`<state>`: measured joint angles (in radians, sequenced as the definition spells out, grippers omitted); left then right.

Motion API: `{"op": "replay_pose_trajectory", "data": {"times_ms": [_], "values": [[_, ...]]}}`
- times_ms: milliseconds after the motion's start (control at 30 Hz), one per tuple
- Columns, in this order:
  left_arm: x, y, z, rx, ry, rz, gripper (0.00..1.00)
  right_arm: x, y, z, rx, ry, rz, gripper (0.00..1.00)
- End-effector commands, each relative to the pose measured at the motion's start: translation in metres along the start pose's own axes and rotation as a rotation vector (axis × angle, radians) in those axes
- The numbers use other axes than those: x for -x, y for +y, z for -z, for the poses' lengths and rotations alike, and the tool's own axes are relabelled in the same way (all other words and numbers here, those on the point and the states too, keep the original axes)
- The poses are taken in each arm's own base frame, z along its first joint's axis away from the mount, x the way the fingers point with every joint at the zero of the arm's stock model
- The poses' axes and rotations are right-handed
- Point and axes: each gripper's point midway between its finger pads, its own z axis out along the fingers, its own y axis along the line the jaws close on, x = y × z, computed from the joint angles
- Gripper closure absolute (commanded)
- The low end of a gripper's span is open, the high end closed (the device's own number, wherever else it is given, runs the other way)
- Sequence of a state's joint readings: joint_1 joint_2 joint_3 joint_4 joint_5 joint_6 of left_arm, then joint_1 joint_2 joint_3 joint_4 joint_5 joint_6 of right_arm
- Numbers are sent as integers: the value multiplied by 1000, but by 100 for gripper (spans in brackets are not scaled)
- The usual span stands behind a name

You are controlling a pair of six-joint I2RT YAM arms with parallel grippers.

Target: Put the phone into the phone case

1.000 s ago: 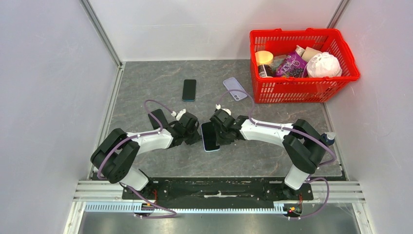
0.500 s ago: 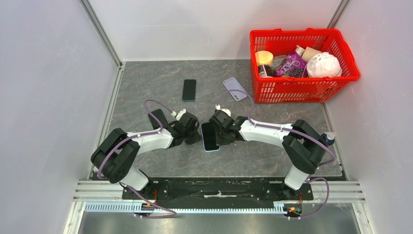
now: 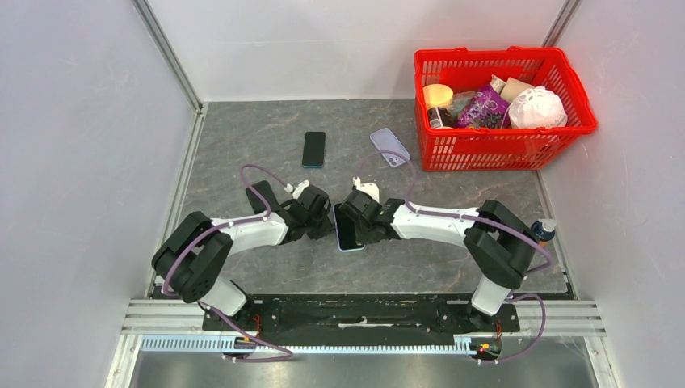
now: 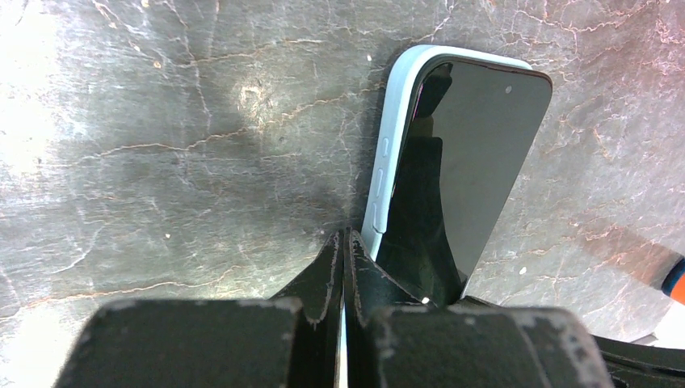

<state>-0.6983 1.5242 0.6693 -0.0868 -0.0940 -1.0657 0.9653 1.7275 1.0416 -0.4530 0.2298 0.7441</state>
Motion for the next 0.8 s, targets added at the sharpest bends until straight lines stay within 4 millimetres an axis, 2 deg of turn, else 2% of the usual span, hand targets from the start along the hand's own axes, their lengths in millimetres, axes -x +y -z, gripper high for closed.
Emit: {"op": "replay_pose_trajectory", "data": {"times_ms": [0,167,267,367,467,767], "values": [[-7,23,-4,97,10,-29,97,-32,-9,-3,-35,96,23,92],[10,27,-3,124,-23,-11,96,23,-4,36,39,-43,-11,60],[23,27,-6,141,-38,-5,95,42,-5,48,68,-96,-39,48],[32,23,-13,157,-37,-2,95,47,0,44,124,-99,-60,42],[39,13,-22,149,-34,-7,94,42,7,32,162,-72,-74,38],[34,-21,-42,77,78,-83,95,28,9,7,158,-20,-96,37]]}}
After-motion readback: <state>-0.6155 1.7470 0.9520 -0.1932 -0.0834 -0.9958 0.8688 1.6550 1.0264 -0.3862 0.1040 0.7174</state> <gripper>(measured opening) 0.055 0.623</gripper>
